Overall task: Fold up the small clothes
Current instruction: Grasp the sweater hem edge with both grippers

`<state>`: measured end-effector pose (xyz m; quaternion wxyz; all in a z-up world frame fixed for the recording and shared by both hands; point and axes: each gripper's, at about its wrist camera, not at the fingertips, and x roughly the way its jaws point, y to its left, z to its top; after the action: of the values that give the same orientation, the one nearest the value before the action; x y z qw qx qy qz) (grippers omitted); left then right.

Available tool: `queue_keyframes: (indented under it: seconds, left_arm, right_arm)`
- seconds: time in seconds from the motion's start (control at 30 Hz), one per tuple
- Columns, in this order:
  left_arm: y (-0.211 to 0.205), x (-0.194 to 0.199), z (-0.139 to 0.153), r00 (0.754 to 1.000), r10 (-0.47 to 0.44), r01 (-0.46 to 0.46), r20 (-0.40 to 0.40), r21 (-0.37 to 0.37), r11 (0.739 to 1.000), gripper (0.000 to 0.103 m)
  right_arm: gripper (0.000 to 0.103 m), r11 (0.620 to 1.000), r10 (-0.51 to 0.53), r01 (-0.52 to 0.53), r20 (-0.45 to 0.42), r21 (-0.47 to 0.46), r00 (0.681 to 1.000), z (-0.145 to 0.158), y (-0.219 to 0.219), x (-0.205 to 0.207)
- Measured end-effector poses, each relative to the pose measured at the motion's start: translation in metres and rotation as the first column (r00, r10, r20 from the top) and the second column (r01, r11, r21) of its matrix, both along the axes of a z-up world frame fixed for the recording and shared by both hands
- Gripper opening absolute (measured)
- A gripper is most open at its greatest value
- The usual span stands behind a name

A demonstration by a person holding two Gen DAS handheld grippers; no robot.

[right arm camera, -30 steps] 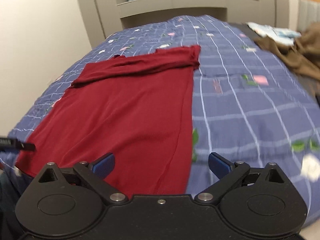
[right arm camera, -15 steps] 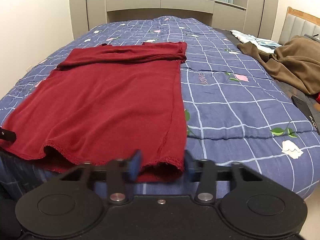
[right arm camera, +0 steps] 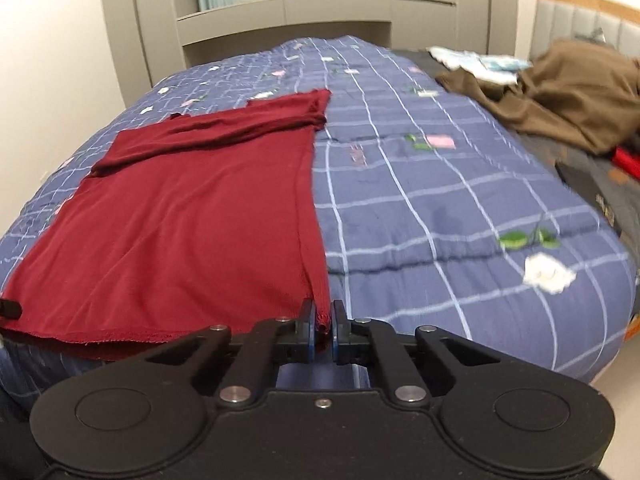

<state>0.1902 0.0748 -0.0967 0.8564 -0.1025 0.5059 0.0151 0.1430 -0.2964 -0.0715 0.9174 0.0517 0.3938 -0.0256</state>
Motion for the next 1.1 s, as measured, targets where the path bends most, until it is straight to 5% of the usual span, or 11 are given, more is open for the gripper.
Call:
queue_keyframes:
  seconds: [0.13,0.3,0.4,0.47,0.57,0.6,0.67,0.93,1.1]
  left_arm:
    - [0.002,-0.001,0.000,1.000,0.004,-0.004,0.001,-0.005,1.000,0.079]
    - [0.000,-0.002,0.001,1.000,0.008,-0.008,-0.001,-0.001,1.000,0.073]
    - [-0.001,-0.002,0.004,1.000,0.010,-0.010,-0.005,-0.005,1.000,0.066]
    - [-0.001,-0.003,0.005,1.000,0.012,-0.012,-0.007,-0.011,1.000,0.061]
    - [-0.001,-0.005,0.009,1.000,0.011,-0.011,-0.006,-0.017,1.000,0.038]
    - [0.000,-0.005,0.009,1.000,-0.003,0.003,-0.007,-0.053,0.999,0.014]
    - [-0.002,-0.006,0.012,1.000,-0.013,0.013,-0.008,-0.087,0.996,0.012]
    - [-0.009,-0.023,0.038,0.995,-0.033,0.035,0.090,-0.016,0.999,0.004]
    - [-0.006,-0.023,0.027,0.998,-0.030,0.030,0.057,0.007,1.000,0.003]
  right_arm:
    - [0.008,1.000,-0.005,0.005,0.001,0.016,1.000,-0.002,0.001,-0.002]
    - [0.038,0.996,0.013,-0.018,0.052,0.089,0.999,0.008,-0.001,-0.006]
    - [0.043,0.996,0.027,-0.031,0.051,0.088,0.998,0.009,0.003,-0.002]
    - [0.042,0.997,0.018,-0.018,0.014,0.069,1.000,0.003,0.006,0.004]
    - [0.024,0.996,0.012,-0.012,-0.003,0.086,1.000,-0.001,0.006,0.006]
    - [0.012,0.997,0.017,-0.017,0.000,0.082,1.000,0.000,0.006,0.005]
    - [0.009,0.997,0.022,-0.023,0.009,0.068,1.000,0.003,0.006,0.004]
    - [0.007,0.998,0.012,-0.015,0.035,0.069,0.999,0.020,-0.006,-0.007]
    - [0.006,0.997,-0.002,0.002,-0.003,0.074,1.000,0.006,-0.010,-0.011]
